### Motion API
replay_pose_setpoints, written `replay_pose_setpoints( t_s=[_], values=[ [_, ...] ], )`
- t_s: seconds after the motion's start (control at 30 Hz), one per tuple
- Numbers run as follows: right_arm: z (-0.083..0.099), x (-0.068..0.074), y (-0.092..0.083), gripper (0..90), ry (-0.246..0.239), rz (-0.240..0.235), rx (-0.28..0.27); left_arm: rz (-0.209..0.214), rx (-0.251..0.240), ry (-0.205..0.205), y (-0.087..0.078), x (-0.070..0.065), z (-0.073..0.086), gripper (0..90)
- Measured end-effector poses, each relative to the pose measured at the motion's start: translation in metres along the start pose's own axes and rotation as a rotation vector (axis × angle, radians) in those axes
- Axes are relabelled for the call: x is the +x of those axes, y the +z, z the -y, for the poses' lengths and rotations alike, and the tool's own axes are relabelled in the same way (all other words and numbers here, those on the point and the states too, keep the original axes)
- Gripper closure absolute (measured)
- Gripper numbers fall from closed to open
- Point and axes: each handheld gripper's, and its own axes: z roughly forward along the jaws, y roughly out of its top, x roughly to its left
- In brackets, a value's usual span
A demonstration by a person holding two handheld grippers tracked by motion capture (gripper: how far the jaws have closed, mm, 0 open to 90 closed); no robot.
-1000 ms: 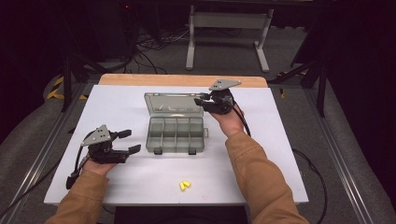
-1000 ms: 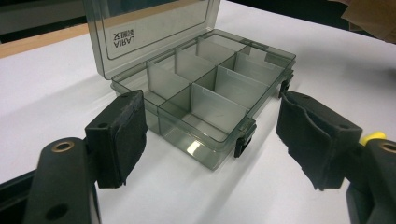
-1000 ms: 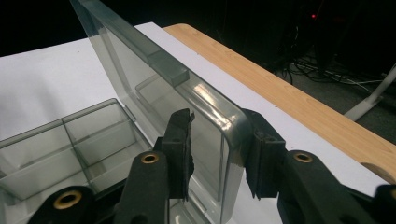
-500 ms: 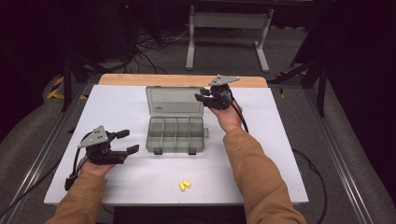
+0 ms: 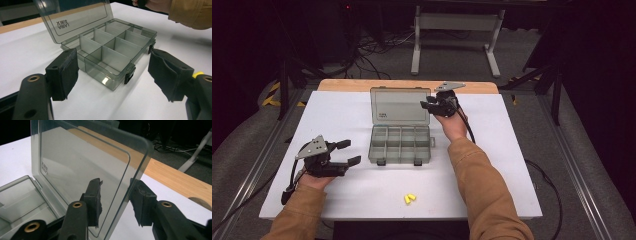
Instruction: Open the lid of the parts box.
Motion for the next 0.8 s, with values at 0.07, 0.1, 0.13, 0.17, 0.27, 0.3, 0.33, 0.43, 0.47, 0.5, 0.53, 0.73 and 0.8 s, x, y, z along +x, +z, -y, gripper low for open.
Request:
replay_pose_setpoints(
  t_s=[0.07, 0.1, 0.13, 0.17, 0.27, 0.3, 0.33, 0.43, 0.47, 0.5, 0.53, 0.73, 0.8],
  values=[
    [0.002, -0.001, 0.003, 60.2, 0.004, 0.003, 0.007, 0.0, 0.0, -0.004, 0.0, 0.0, 0.0, 24.9],
    [0.002, -0.001, 0.004, 59.7, 0.005, 0.002, 0.009, -0.001, -0.002, -0.005, 0.0, 0.0, 0.0, 24.9],
    [0.004, -0.002, 0.006, 58.3, 0.007, -0.002, 0.012, -0.001, -0.002, -0.002, 0.0, 0.001, 0.0, 24.9],
    [0.005, -0.003, 0.007, 57.5, 0.011, -0.008, 0.016, -0.002, -0.001, -0.003, 0.0, 0.001, 0.0, 24.9],
    [0.007, -0.004, 0.01, 55.1, 0.023, -0.021, 0.018, -0.001, 0.001, -0.005, 0.0, 0.001, 0.0, 24.9],
    [0.008, -0.005, 0.011, 54.2, 0.029, -0.024, 0.021, -0.002, 0.001, -0.004, 0.0, 0.001, 0.0, 24.9],
    [0.009, -0.005, 0.012, 53.3, 0.033, -0.026, 0.023, -0.002, -0.001, -0.004, 0.0, 0.001, 0.0, 24.9],
    [0.011, -0.006, 0.015, 50.3, 0.045, -0.032, 0.025, -0.001, 0.003, -0.003, 0.0, 0.001, 0.0, 24.9],
    [0.011, -0.006, 0.015, 49.7, 0.049, -0.032, 0.028, -0.003, 0.004, -0.004, 0.0, 0.001, 0.0, 24.9],
    [0.012, -0.006, 0.016, 48.9, 0.053, -0.036, 0.029, -0.003, 0.003, -0.007, 0.0, 0.001, 0.0, 24.9],
    [0.013, -0.006, 0.017, 48.3, 0.058, -0.039, 0.031, -0.003, 0.004, -0.009, 0.0, 0.001, 0.0, 24.9],
    [0.017, -0.007, 0.021, 44.5, 0.083, -0.053, 0.054, -0.004, 0.003, -0.007, 0.0, 0.001, 0.0, 24.9],
    [0.019, -0.007, 0.024, 41.9, 0.083, -0.05, 0.063, -0.007, 0.004, -0.009, 0.0, 0.001, 0.0, 24.9]
  ],
)
